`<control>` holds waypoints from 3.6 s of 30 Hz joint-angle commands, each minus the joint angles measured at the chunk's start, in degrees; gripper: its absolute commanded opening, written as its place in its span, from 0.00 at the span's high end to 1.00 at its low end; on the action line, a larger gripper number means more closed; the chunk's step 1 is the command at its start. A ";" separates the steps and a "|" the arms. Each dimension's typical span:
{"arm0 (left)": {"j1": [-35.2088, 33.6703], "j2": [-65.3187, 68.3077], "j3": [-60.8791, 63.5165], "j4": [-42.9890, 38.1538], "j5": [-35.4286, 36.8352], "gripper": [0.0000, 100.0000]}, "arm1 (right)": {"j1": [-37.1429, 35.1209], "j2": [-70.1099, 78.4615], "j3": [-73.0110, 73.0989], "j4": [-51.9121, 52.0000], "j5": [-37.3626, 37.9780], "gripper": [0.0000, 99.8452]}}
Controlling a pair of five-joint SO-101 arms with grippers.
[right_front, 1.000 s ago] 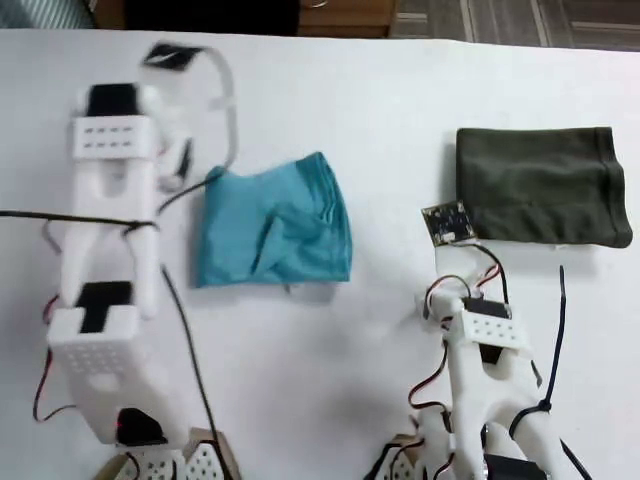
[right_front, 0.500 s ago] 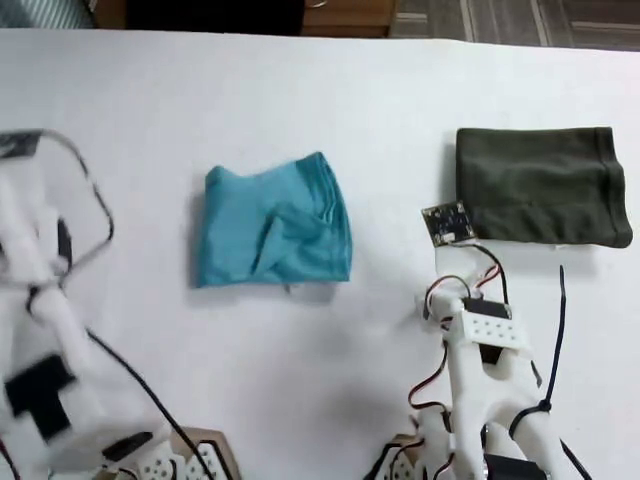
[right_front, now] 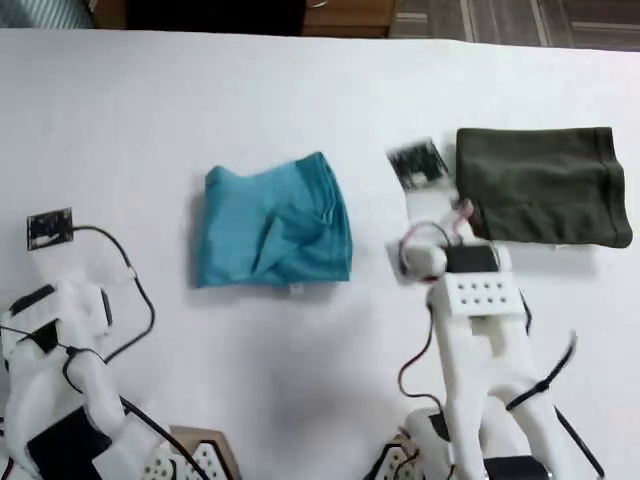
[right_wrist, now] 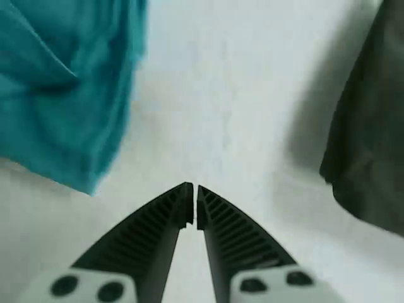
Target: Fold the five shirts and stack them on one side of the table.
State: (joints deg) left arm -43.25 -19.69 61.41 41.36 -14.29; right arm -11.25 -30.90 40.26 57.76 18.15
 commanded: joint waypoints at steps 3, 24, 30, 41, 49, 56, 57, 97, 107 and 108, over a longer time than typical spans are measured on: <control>-0.44 -2.46 1.10 -1.23 1.58 0.97 | -13.93 -1.45 -14.42 1.36 -1.67 0.98; -0.09 -2.11 1.36 -2.81 1.58 0.97 | -26.15 54.11 -56.44 12.09 -4.04 0.98; -0.09 -2.11 1.36 -2.81 1.58 0.97 | -26.15 59.74 -64.00 27.30 -3.96 0.98; -0.09 -2.11 1.45 -2.81 1.67 0.97 | -21.93 60.62 -71.74 41.54 -3.96 0.98; -0.09 -2.11 1.45 -2.81 1.67 0.97 | -15.16 60.53 -70.86 43.38 -3.87 0.98; -0.09 -2.11 1.45 -2.81 1.67 0.97 | -18.42 55.60 -77.01 42.07 -4.22 0.98; -0.09 -2.11 1.45 -2.81 1.67 0.97 | -18.86 56.04 -77.71 40.75 -4.22 0.98; -0.09 -2.11 1.45 -2.81 1.76 0.97 | -30.81 87.16 -94.42 2.33 -3.96 0.98; -0.09 -2.11 1.45 -2.81 1.76 0.97 | -30.11 82.24 -96.00 0.75 -3.96 0.98; -0.09 -2.11 1.45 -2.81 1.76 0.97 | -29.58 80.22 -96.79 3.21 -3.96 0.98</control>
State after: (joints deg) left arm -43.25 -20.13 62.90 39.34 -12.88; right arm -42.11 58.24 -52.40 56.18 14.11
